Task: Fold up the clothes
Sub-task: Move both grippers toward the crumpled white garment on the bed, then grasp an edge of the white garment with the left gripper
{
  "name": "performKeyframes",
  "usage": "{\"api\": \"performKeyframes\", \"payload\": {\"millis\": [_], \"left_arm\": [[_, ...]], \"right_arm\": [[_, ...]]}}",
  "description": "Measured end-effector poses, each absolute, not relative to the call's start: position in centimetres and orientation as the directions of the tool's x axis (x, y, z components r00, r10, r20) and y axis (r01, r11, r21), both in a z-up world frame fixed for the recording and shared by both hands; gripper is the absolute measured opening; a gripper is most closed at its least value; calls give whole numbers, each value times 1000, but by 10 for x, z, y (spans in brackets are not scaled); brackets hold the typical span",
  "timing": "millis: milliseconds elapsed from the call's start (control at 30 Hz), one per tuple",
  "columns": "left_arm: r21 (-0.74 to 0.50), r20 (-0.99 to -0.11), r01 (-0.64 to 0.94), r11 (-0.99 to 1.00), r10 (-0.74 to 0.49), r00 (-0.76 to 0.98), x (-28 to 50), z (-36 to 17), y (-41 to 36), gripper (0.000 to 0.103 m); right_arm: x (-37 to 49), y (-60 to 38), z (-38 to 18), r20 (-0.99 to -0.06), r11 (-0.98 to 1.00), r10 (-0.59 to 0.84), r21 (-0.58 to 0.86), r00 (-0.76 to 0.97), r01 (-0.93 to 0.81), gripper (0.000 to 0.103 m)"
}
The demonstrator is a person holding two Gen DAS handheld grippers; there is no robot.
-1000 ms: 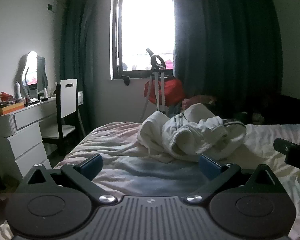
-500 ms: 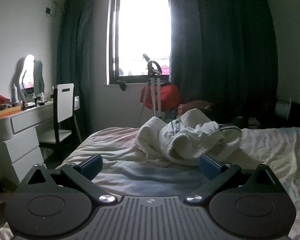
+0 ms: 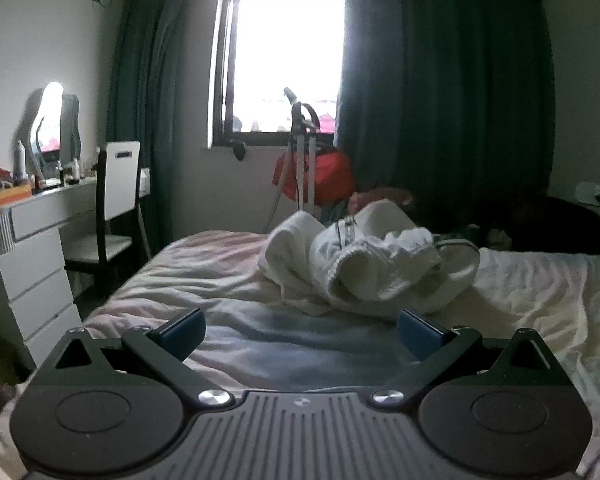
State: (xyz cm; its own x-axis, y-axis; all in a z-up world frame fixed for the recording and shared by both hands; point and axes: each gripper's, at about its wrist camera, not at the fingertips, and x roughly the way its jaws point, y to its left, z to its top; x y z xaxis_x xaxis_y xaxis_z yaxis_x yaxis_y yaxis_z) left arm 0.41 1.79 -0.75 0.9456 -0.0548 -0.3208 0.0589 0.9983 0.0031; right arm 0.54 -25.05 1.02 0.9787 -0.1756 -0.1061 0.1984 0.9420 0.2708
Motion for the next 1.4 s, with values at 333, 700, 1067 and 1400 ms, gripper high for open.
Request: {"api": "performKeyframes", "payload": {"millis": [333, 700, 1067, 1400], "left_arm": [[-43, -442, 105, 994, -113, 890, 171, -50, -33, 101], [0, -481, 42, 999, -37, 876, 297, -75, -66, 76], [-117, -377, 71, 991, -111, 920, 268, -5, -32, 16], [-177, -334, 184, 967, -234, 913, 139, 57, 7, 15]], "right_arm": [[3, -244, -35, -161, 943, -126, 287, 979, 169, 103], [61, -256, -95, -268, 914, -69, 369, 961, 168, 103], [82, -248, -120, -253, 926, -84, 337, 964, 169, 103], [59, -228, -101, -261, 956, -30, 275, 965, 104, 103]]}}
